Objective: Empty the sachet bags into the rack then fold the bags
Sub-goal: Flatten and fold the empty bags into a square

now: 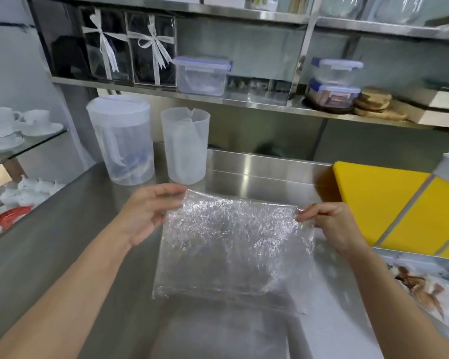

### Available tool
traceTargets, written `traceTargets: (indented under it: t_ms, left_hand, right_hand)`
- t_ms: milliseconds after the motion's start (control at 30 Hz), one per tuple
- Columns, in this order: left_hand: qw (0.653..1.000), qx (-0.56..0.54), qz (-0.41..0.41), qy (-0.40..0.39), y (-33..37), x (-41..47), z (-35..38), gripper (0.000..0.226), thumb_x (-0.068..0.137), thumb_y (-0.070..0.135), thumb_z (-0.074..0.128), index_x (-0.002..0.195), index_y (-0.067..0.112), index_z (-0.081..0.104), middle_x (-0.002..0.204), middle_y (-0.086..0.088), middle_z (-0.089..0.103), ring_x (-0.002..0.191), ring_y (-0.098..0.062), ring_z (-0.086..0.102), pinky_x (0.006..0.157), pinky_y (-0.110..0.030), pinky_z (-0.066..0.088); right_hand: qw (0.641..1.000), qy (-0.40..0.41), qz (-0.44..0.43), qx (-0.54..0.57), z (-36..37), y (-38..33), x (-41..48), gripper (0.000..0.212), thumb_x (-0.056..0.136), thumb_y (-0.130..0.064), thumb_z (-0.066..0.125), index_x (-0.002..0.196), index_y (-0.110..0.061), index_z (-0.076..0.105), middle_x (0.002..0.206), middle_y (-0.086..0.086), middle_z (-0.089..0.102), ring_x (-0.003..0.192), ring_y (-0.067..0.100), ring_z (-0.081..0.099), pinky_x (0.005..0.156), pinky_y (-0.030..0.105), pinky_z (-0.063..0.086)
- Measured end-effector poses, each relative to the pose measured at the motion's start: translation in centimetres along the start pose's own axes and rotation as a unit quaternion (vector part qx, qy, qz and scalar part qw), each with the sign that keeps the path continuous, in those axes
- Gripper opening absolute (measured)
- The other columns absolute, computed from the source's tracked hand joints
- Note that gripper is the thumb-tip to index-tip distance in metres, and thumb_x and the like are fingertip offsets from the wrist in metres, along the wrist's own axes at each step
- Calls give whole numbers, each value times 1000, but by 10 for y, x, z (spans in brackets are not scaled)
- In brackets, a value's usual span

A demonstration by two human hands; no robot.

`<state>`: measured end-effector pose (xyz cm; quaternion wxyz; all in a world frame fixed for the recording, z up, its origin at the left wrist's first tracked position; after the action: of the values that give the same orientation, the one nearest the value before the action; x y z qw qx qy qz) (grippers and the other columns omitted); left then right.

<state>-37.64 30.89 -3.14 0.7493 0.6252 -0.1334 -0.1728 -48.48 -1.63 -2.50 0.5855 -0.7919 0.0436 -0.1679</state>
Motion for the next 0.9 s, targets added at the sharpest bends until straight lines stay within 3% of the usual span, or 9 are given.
traceTargets:
  t_ms: [167,267,367,467,600,700,767,833,900]
  left_hand:
    - [987,130,98,1,17,-2,27,43,69,-16,65,99,14,64,110,2,64,101,-8,59,71,-14,50]
    - [954,240,175,-37,37,-6,45,41,71,-5,71,96,27,66,98,23,67,100,4,59,85,-12,48]
    - [913,330,229,-67,53,-12,71,42,76,-6,67,96,31,64,104,24,60,100,16,53,92,-2,37]
    - [884,372,264,-106,59,-18,99,42,78,-7,62,101,28,65,110,22,58,107,10,53,94,-9,41]
    - [889,329,269,-171,66,-25,126,41,78,-7,63,99,28,66,108,17,62,108,1,56,90,-14,45]
    - [893,288,282,-203,70,-26,133,37,75,0,67,99,28,67,108,16,62,108,-1,58,86,-14,47]
    - [897,257,276,-231,73,-25,127,34,71,14,70,101,28,67,116,16,60,114,-3,55,87,-14,46]
    - [937,131,221,-235,78,-12,106,46,60,29,77,105,28,66,125,12,58,121,-7,51,93,-23,47]
    - [953,-112,128,-250,74,6,75,58,61,36,77,113,16,63,126,-3,60,123,-21,51,97,-38,45]
  right_hand:
    - [976,-144,-5,-165,-10,-7,-10,70,69,31,35,70,-27,74,108,-15,61,104,-9,52,77,3,41]
    - [964,-131,-14,-229,-19,-20,-8,72,64,27,35,80,-36,67,119,-9,55,118,6,46,83,10,35]
    - [967,-142,-6,-213,-17,-38,-9,61,72,22,46,96,-32,62,120,-6,59,117,12,52,84,12,41]
    - [980,-161,24,-111,-12,-56,-15,50,77,3,67,117,-24,57,121,-3,62,115,10,56,86,14,48]
    - [950,-250,67,-176,8,-52,-23,53,71,-18,78,120,-24,59,116,-6,66,108,4,60,90,19,46]
    - [961,-212,42,-173,13,-54,-26,12,73,-12,76,81,-19,72,76,-9,72,74,2,65,70,17,48]
    - [973,-186,28,-134,11,-56,-30,14,72,-5,75,67,-17,72,63,-6,69,64,5,63,63,16,48]
    - [987,-154,27,-48,8,-60,-33,14,69,0,74,65,-12,73,63,0,71,62,11,66,62,21,52]
    - [992,-99,30,68,3,-60,-35,9,62,-2,72,58,-10,72,58,4,70,55,15,66,57,24,54]
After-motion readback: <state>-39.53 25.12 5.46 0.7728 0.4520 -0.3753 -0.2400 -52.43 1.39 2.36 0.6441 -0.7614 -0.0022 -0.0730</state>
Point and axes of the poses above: each hand's wrist, its own x-axis towards the middle knuckle, its own z-axis out of the palm, y = z × x, the point moved 4 cm from there along x, towards the middle knuckle
